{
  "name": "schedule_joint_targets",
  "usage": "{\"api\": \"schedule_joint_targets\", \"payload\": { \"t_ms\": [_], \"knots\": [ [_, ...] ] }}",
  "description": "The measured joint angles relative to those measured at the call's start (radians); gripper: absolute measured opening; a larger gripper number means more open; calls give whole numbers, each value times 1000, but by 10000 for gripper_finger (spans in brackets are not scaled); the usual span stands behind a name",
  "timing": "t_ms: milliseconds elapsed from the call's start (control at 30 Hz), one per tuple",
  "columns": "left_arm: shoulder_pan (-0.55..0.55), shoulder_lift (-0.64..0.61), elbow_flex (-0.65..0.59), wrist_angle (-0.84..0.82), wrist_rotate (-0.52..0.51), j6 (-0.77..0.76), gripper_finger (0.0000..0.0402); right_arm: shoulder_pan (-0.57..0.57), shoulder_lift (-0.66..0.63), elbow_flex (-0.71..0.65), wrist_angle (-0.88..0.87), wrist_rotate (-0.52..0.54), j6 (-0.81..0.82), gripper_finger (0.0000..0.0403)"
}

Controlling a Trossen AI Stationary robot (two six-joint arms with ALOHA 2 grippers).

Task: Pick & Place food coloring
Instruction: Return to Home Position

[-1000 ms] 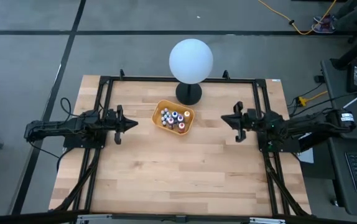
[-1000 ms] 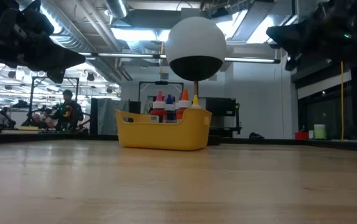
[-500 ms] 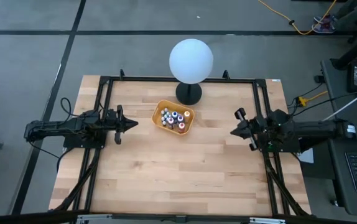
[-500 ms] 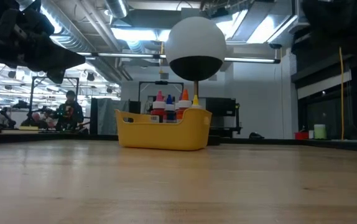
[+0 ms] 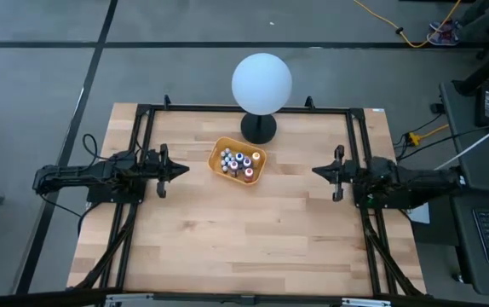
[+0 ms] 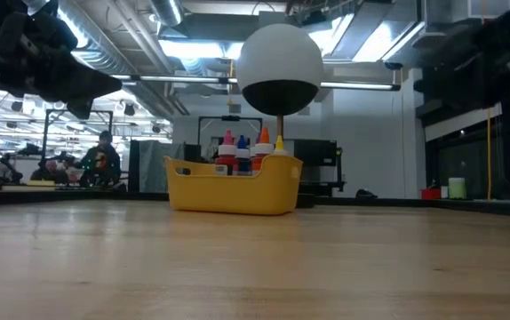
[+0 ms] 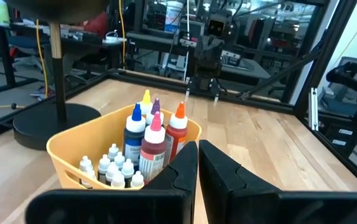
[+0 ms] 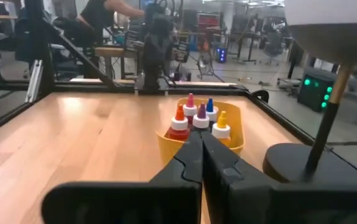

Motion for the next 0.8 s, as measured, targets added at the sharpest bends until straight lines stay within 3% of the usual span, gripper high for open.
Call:
{"api": "schedule_joint_targets", "payload": {
  "t_ms": [800],
  "knots": [
    [0,4,0,-3,0,0,12,24,11,0,-6,-59,-21,33]
  ]
}}
